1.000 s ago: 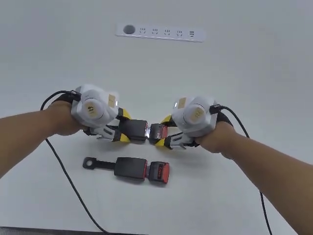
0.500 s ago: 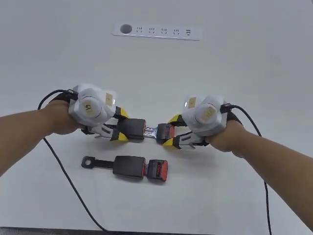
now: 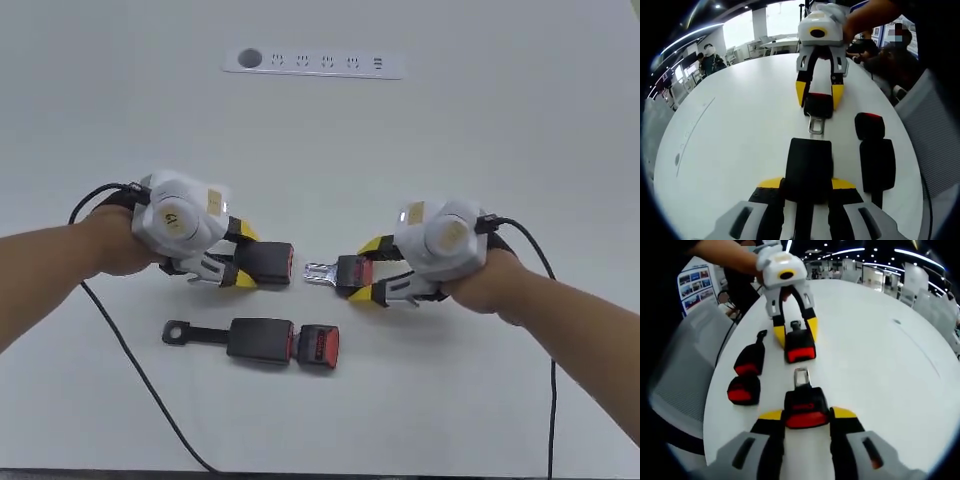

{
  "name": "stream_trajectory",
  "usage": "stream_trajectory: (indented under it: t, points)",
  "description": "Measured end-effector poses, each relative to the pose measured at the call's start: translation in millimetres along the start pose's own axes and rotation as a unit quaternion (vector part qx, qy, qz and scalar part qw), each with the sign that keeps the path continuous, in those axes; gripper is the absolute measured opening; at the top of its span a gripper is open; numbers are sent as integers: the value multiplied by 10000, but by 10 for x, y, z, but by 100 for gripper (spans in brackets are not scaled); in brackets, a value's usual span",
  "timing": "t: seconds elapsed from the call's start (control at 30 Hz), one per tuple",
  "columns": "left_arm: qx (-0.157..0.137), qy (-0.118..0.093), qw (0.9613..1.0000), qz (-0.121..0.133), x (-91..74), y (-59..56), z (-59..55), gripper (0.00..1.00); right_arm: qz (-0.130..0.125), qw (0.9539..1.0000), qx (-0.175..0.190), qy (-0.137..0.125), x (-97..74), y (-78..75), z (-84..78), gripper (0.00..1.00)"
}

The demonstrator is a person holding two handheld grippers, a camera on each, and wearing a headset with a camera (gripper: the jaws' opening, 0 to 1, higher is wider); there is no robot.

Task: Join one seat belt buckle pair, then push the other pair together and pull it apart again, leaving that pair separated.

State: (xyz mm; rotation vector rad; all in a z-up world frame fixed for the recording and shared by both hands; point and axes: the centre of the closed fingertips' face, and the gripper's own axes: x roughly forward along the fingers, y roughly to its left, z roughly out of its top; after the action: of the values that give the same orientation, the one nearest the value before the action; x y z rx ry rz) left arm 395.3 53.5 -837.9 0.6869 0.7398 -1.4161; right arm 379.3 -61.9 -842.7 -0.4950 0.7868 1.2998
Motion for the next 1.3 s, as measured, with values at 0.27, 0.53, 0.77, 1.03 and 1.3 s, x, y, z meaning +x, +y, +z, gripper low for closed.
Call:
stream_trajectory:
  t: [0.27,0.53,0.77,1.03,1.3]
  points:
    - [-5,-18,10000,-2,-2,1,0,35,-88,9999,65,30,-148,-44,-162,35]
    - [-7,-15,10000,-13,-2,1,-3,35,-106,9998,141,53,-255,-79,-256,35]
    - [5,-13,10000,-21,-2,0,-1,35,-118,9998,147,92,-345,-94,-343,35]
    - [9,-21,10000,-24,0,1,-2,35,-132,9996,222,128,-447,-125,-486,35]
    - [1,4,10000,-22,0,5,1,35,-152,9994,278,161,-510,-151,-571,35]
